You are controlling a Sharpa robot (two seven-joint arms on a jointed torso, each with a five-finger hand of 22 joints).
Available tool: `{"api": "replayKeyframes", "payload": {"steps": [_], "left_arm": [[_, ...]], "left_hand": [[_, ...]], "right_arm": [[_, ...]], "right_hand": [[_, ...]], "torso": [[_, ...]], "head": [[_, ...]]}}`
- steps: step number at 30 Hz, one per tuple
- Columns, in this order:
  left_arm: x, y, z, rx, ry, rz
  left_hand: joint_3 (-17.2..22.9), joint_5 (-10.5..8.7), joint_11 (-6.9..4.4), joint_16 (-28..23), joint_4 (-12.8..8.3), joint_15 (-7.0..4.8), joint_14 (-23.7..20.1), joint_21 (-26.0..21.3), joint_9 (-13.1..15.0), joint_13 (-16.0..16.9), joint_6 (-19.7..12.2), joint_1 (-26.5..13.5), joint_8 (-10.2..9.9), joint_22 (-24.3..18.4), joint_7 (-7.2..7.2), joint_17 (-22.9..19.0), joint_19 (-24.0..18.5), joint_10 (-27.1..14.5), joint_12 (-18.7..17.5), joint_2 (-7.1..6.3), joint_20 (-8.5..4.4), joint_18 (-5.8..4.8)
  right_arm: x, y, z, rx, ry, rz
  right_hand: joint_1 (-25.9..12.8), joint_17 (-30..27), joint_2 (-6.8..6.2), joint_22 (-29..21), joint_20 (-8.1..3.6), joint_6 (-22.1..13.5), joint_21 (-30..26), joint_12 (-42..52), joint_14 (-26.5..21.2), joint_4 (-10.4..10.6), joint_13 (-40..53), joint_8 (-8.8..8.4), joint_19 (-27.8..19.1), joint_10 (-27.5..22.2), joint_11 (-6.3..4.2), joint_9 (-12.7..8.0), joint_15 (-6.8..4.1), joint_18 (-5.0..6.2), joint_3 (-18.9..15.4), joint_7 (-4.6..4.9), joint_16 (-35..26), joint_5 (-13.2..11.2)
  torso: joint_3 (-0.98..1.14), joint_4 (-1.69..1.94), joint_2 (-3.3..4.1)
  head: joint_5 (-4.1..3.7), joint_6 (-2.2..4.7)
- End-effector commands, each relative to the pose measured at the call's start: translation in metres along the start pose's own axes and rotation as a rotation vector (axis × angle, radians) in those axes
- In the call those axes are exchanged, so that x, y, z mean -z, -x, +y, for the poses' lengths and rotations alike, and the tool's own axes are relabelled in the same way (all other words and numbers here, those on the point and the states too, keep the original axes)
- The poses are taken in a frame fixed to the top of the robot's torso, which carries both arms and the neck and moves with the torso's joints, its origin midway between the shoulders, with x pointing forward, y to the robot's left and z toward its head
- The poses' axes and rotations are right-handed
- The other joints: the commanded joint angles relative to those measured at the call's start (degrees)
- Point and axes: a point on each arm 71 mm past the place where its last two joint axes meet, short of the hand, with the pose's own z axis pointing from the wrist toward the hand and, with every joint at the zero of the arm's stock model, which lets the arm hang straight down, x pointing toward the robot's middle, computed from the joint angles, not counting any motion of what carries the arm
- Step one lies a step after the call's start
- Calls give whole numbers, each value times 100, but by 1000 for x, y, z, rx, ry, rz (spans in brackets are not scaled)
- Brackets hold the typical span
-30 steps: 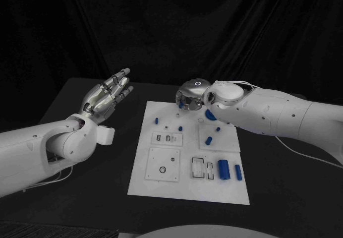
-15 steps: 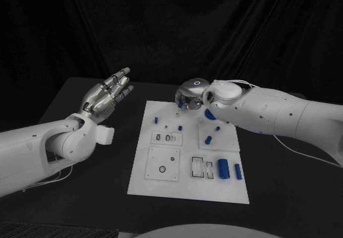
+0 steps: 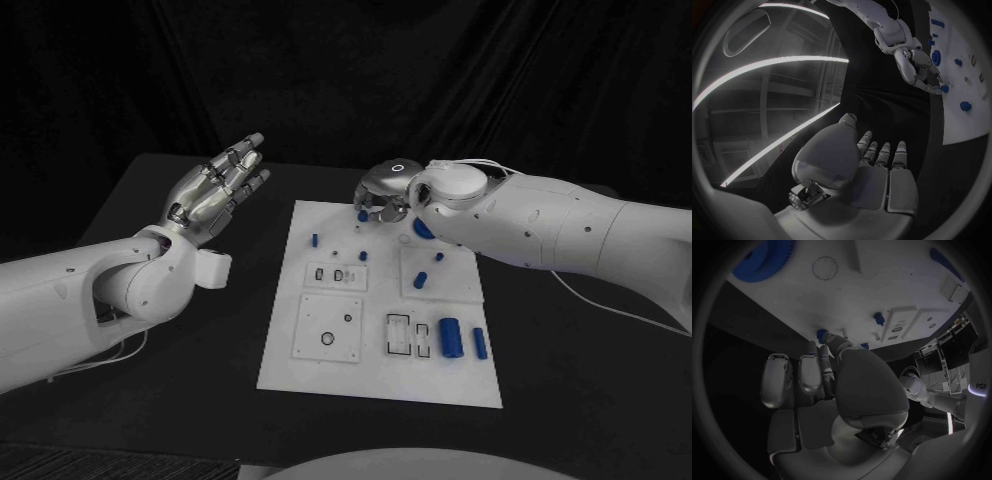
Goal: Assemble the parts on the task board
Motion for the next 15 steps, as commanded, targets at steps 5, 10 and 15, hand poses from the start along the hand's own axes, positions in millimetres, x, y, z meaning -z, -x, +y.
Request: {"api": "replayKeyframes", "payload": {"steps": [5, 10, 15], "left_arm": [[-1, -1, -8, 8, -104, 15], [-1, -1, -8, 8, -104, 16], [-1, 0, -8, 7, -104, 15]], "left_hand": [[27, 44, 66, -21, 7, 31, -3, -14, 3, -1, 5, 47, 0, -5, 41, -8, 2, -7, -4, 40, 3, -63], [29, 48, 76, -21, 6, 31, -3, -13, 3, -2, 5, 53, 0, -4, 49, -8, 2, -8, -5, 41, 5, -63], [31, 51, 86, -21, 4, 31, -3, -13, 3, -2, 7, 59, 0, -4, 55, -8, 2, -10, -5, 41, 7, -62]], "right_arm": [[1, -4, -3, 0, -30, 30], [3, -2, -5, 0, -37, -5], [11, 5, -15, 3, -48, -76]], "right_hand": [[-25, -48, -90, 98, 28, -179, -58, -106, -54, 10, -65, -175, -81, -142, 27, -98, 39, -15, 39, -43, -56, -93], [-44, -266, -112, -13, 66, -559, -226, -252, -198, 8, -140, -469, -217, -491, 51, -284, 68, 22, -55, -149, -202, -239], [-105, -816, -62, -286, 122, -1121, -620, -259, -563, 61, -157, -544, -545, -885, 98, -584, 135, 113, -362, -225, -582, -444]], "torso": [[-5, -3, -5], [-4, -5, -6], [-1, 0, -9]], "head": [[7, -21], [20, -19], [33, -14]]}}
